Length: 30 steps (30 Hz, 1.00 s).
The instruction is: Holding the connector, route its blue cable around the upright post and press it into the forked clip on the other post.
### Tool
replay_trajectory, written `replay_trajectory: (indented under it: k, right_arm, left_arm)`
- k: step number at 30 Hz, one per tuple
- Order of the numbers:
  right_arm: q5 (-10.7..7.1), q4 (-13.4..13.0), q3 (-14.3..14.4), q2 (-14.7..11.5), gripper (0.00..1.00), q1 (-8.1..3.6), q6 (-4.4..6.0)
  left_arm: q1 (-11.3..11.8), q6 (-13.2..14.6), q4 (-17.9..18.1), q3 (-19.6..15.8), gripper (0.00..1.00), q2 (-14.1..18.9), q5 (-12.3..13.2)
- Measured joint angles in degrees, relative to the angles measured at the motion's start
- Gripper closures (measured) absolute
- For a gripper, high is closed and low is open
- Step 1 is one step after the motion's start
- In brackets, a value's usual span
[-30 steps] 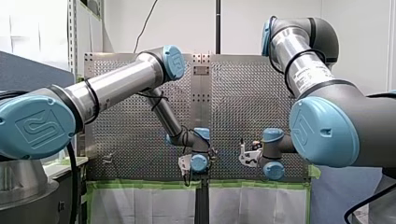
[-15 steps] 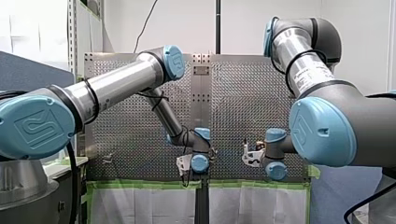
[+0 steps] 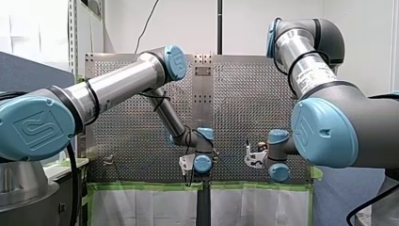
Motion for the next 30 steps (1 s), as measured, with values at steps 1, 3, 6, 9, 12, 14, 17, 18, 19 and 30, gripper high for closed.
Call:
replay_trajectory:
  k: [1,3,6,9,12,14,17,18,19,30]
  right_arm:
    - [0.01,0.0,0.0,0.0,1.0,-0.03,0.09]
    - [0.06,-0.1,0.0,0.0,1.0,-0.14,0.21]
    - [0.16,-0.3,-0.1,0.1,1.0,-0.62,0.71]
    - [0.17,-0.6,-0.2,0.1,1.0,-1.34,1.44]
    - [0.12,-0.8,-0.3,0.1,1.0,-2.06,1.8]
    - [0.11,-0.9,-0.3,0.1,1.0,-2.44,1.79]
    - [0.09,-0.9,0.0,0.1,1.0,-2.76,1.53]
    - [0.09,-0.9,0.0,0.2,1.0,-2.82,1.39]
    - [0.1,-0.9,0.1,0.3,1.0,-2.89,1.18]
    - [0.03,-0.9,0.2,2.4,1.0,-3.16,-0.22]
  left_arm:
    - [0.0,0.0,0.0,0.0,1.0,0.0,0.0]
    - [-0.1,0.0,0.0,0.0,1.0,0.0,0.1]
    - [-0.2,0.3,0.0,0.0,1.0,0.0,0.1]
    - [-0.4,1.4,-0.1,0.0,1.0,0.0,0.2]
    - [-0.8,2.7,-0.2,0.0,1.0,0.0,0.4]
    - [-1.0,3.4,-0.3,0.0,1.0,0.0,0.5]
    - [-1.2,3.7,-0.3,-0.1,1.0,0.0,1.1]
    - [-1.2,3.6,-0.2,-0.2,1.0,0.0,1.4]
    - [-1.3,3.5,-0.1,-0.4,1.0,0.0,1.6]
    - [0.3,2.7,3.5,-4.3,1.0,-0.5,4.9]
